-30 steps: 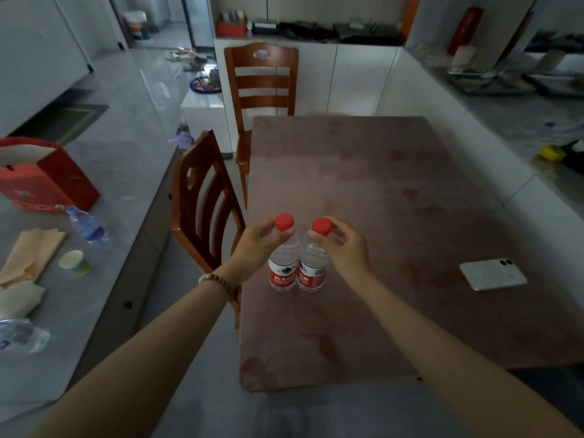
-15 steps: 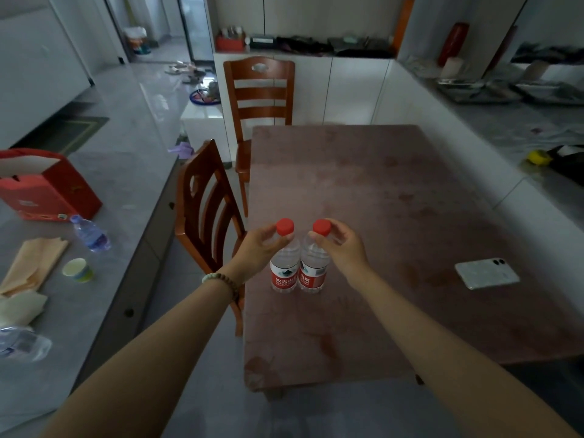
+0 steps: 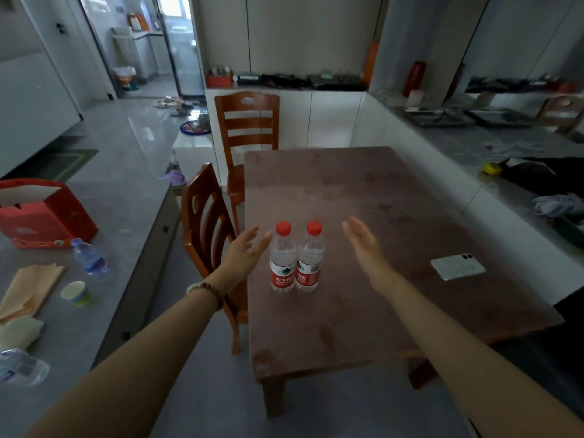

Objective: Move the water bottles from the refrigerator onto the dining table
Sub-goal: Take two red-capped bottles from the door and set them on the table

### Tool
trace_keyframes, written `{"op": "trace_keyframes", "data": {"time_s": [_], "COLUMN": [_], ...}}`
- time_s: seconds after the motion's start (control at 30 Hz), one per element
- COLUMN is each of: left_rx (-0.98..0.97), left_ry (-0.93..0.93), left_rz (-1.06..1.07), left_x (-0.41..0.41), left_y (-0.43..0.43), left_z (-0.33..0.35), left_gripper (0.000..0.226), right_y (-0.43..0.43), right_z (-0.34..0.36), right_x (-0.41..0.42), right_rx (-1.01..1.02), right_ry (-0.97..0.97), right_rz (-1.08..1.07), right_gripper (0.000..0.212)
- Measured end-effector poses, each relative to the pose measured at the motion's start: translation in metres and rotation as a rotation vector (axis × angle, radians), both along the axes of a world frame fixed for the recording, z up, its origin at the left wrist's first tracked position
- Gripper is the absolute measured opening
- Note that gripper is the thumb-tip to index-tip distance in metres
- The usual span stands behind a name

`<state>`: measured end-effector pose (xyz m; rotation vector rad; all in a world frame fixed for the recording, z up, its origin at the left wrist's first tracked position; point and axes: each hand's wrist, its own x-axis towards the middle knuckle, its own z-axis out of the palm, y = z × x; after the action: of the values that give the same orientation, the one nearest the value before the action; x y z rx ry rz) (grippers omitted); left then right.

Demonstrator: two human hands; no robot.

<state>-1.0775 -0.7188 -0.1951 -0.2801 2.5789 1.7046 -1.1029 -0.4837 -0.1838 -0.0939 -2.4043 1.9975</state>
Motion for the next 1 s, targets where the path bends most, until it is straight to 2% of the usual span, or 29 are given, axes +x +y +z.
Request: {"op": "trace_keyframes", "data": {"time_s": [0.2,0.43,0.57,0.7,0.77,0.9,1.0], "left_rx": [0.005,-0.095,-0.284,-0.435,-0.487,-0.535,-0.58], "left_ry": [0.136,0.294,0.411,0.382,0.363,0.407,0.441], "left_rz": [-0.062,-0.09,-0.026,0.041,0.075,0.157,0.199], "left_x": [0.047,0.127,0.19,0.267,0.306,0.374,0.418], "left_y": [0.018,0.043,0.044,0.035,0.03,0.018,0.009], "left_z": [0.036,0.087,0.104,0.095,0.099,0.13,0.153], "left_gripper": [0.058,0.061,0.066,0.084,0.087,0.092,0.085], "right_y": [0.019,0.043,0.038,0.027,0.021,0.0,-0.008], "right_z": [0.036,0.091,0.103,0.103,0.109,0.133,0.151], "right_x": [0.083,0.172,0.216,0.269,0.295,0.348,0.398], "right_rx": [0.096,0.277,0.402,0.626,0.681,0.641,0.614], "right_ry": [0.067,0.133,0.222,0.213,0.195,0.229,0.3], "right_rz": [-0.042,-0.028,0.005,0.099,0.097,0.054,0.07], "right_gripper": [0.052,0.06,0.062,0.068,0.069,0.069,0.069]}}
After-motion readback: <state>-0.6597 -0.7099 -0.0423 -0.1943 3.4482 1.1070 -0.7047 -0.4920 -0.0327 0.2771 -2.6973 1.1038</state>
